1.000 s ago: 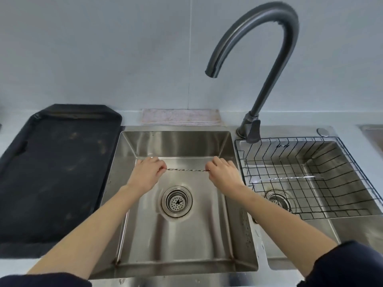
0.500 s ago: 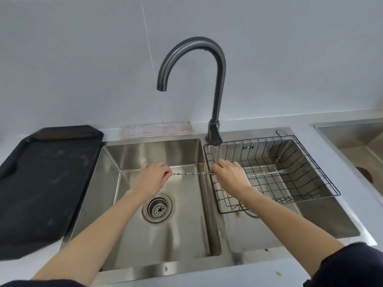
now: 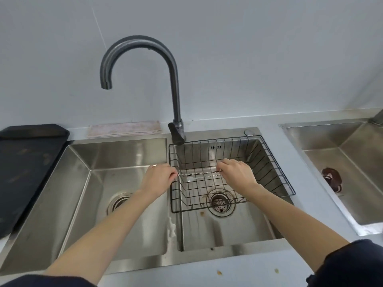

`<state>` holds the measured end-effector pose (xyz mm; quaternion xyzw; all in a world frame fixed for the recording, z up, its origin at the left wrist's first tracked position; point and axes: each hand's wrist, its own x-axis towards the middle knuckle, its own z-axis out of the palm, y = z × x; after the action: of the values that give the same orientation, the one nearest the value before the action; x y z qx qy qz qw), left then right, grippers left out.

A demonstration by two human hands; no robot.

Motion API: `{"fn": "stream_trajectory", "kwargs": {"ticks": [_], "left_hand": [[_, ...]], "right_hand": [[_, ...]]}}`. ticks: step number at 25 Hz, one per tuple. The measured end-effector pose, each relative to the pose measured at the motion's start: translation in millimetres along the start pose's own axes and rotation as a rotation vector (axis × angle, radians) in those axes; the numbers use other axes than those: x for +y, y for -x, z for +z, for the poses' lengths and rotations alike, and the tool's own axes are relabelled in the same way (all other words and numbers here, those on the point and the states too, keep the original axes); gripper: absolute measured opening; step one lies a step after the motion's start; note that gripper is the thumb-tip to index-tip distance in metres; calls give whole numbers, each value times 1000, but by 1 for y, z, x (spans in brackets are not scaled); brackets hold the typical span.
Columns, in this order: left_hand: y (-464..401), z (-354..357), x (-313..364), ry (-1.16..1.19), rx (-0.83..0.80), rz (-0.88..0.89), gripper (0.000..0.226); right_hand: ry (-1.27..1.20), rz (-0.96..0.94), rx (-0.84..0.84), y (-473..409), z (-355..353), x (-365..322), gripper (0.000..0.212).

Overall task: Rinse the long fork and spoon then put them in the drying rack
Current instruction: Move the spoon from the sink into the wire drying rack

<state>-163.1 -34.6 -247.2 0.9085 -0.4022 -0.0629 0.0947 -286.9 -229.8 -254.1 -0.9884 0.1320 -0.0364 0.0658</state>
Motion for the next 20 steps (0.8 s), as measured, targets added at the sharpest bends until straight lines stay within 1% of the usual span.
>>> {"fn": "stream_trajectory", "kwargs": {"ticks": [5,9,13,16,20], "left_hand": [[-18,18,41,-27,-44,5,27],[-29,33,63,-27,-96,-9,27],[-40,48,69,-43,-153,-41,26],[-48,62,69,-76,-206,-76,26],[-55,79,67,-64,-259,-100,25]], "right_hand": [[37,8,-36,5,0,50,26],[37,14,-112,3,5,76,26],[17,18,-194,-2,13,90,25],[5,25,-286,-7,24,97,23],[-22,53,-377,-9,39,103,23]]}}
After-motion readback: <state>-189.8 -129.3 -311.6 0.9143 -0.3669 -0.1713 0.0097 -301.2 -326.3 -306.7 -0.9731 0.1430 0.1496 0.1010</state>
